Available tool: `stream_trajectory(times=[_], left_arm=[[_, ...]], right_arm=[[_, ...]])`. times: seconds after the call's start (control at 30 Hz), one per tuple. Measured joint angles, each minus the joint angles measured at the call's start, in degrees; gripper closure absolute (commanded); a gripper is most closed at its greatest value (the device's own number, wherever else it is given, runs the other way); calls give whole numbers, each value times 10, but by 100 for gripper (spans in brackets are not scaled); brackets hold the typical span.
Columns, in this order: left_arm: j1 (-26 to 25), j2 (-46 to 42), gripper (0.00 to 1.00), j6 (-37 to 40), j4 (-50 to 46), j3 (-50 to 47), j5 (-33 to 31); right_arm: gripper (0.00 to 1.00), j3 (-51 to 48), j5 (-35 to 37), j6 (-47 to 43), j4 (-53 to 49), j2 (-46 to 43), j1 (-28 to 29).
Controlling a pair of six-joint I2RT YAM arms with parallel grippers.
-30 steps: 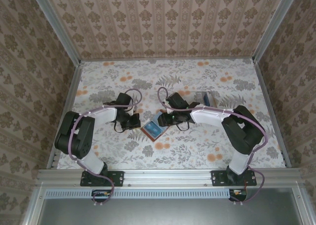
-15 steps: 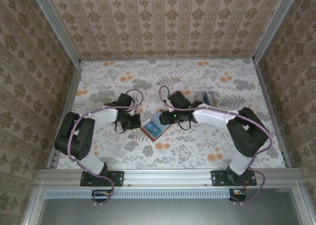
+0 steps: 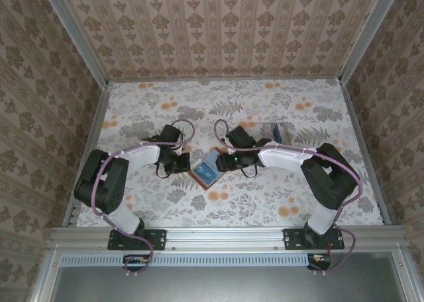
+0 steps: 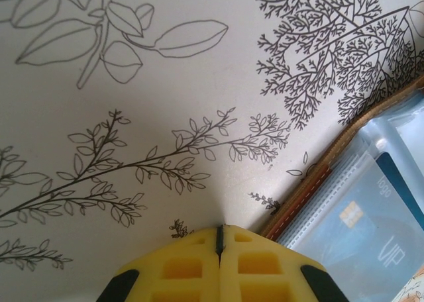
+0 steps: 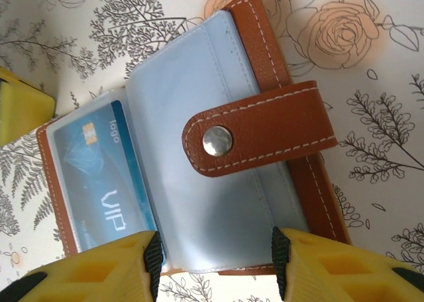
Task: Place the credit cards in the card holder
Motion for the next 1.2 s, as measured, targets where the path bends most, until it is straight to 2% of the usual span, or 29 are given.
stream_trajectory(times=[0.67, 1.2], left_arm=[[-3, 18, 100, 0, -18, 21, 2], [-3, 22, 100, 0, -22, 26, 5]], right_arm=[[51, -2, 10, 0, 21, 28, 3], [78, -14, -62, 3, 71, 30, 7]])
